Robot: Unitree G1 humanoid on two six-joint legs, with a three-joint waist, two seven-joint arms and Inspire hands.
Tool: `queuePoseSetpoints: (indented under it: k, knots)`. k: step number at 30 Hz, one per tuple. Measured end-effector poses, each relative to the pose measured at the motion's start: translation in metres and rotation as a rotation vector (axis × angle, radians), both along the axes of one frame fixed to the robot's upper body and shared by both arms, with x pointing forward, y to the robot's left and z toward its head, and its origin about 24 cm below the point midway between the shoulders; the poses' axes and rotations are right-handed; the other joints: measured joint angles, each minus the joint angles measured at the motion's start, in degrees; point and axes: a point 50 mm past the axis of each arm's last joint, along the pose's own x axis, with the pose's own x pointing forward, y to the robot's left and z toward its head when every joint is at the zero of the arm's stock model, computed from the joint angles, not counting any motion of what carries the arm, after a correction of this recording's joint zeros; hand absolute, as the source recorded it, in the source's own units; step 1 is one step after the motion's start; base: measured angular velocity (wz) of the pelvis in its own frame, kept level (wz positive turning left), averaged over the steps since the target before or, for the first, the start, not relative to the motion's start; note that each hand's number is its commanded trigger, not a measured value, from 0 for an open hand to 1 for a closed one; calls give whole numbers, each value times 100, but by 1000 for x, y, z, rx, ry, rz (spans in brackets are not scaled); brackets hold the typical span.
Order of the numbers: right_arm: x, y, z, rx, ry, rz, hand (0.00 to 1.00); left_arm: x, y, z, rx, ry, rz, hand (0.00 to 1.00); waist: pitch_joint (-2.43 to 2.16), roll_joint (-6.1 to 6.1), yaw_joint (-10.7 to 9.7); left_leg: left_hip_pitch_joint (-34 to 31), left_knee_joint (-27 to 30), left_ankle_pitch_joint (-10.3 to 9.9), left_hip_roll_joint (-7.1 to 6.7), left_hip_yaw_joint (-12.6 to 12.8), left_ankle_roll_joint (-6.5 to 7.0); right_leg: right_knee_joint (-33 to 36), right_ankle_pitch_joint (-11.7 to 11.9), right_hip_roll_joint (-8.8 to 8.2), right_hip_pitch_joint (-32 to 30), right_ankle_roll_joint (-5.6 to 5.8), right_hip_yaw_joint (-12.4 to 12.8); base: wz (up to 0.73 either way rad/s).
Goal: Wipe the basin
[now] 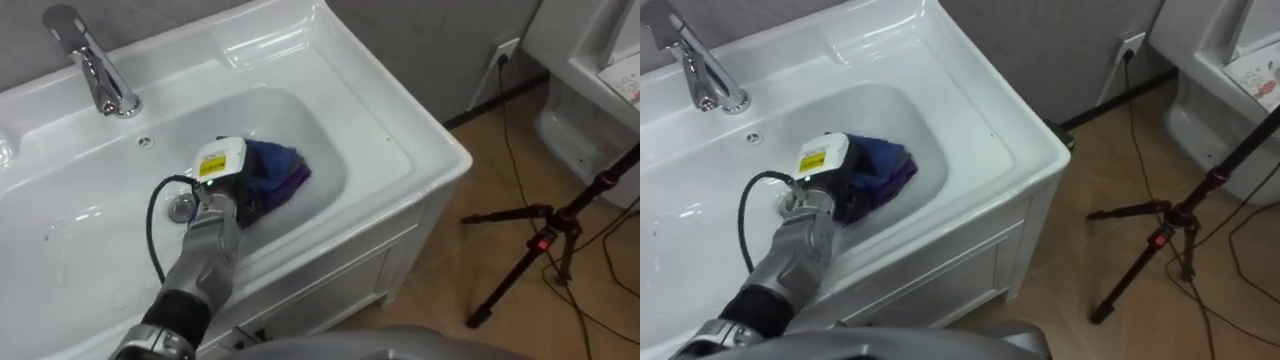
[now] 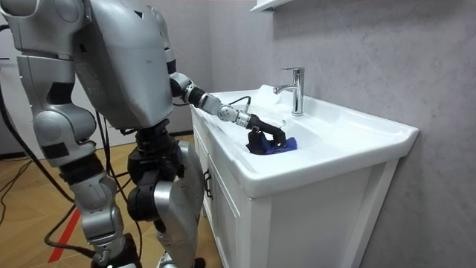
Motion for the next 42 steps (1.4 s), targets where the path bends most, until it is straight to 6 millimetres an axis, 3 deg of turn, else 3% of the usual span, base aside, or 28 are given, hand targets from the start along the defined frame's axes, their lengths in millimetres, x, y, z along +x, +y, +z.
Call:
queuePoseSetpoints:
  k: [5,6,12,18,25,28,31,36,42]
  knots:
    - [-1,-12,3,-67,-34,-64,0,-24,57,-7,277,58,50,100,-51,26,21,-9,13,13,42,-47,-66,-32,34,49,8,-68,2,-2]
    - [-3,-15,4,-78,-35,-81,0,-32,68,-8,321,79,76,100,-100,71,27,-8,7,16,56,-46,-71,-92,47,63,35,-87,1,0]
    - [-4,-33,10,-148,-61,-86,0,-64,100,-14,387,162,192,100,-133,324,60,2,49,31,99,-53,-98,-107,50,96,69,-150,4,-3]
    - [-12,-57,18,-214,-80,-166,0,-91,118,-15,408,201,294,100,-135,536,204,-12,15,76,100,-180,-169,-92,29,120,28,-216,38,-6]
    - [-9,-60,20,-222,-124,-168,0,-96,125,-14,382,193,338,100,-131,653,297,-88,21,96,107,-310,-202,-88,14,135,20,-280,-33,1]
    - [-3,-65,23,-232,-168,-175,0,-96,129,-12,374,179,363,100,-122,734,358,-237,128,94,101,-518,-207,-101,18,106,1,-290,-218,15]
    - [-2,-71,26,-253,-188,-169,0,-94,131,-10,374,163,371,100,-134,798,481,-282,159,94,91,-568,-207,-108,-21,70,-63,-310,-400,11]
    - [-5,-76,28,-276,-200,-177,0,-93,132,-6,382,141,371,100,-127,819,505,-345,210,101,84,-674,-215,-93,-90,33,-56,-338,-657,21]
    - [-9,-77,29,-273,-218,-218,0,-97,133,-6,391,133,371,100,-124,806,527,-405,200,135,103,-683,-335,-99,-106,-2,-67,-356,-901,7]
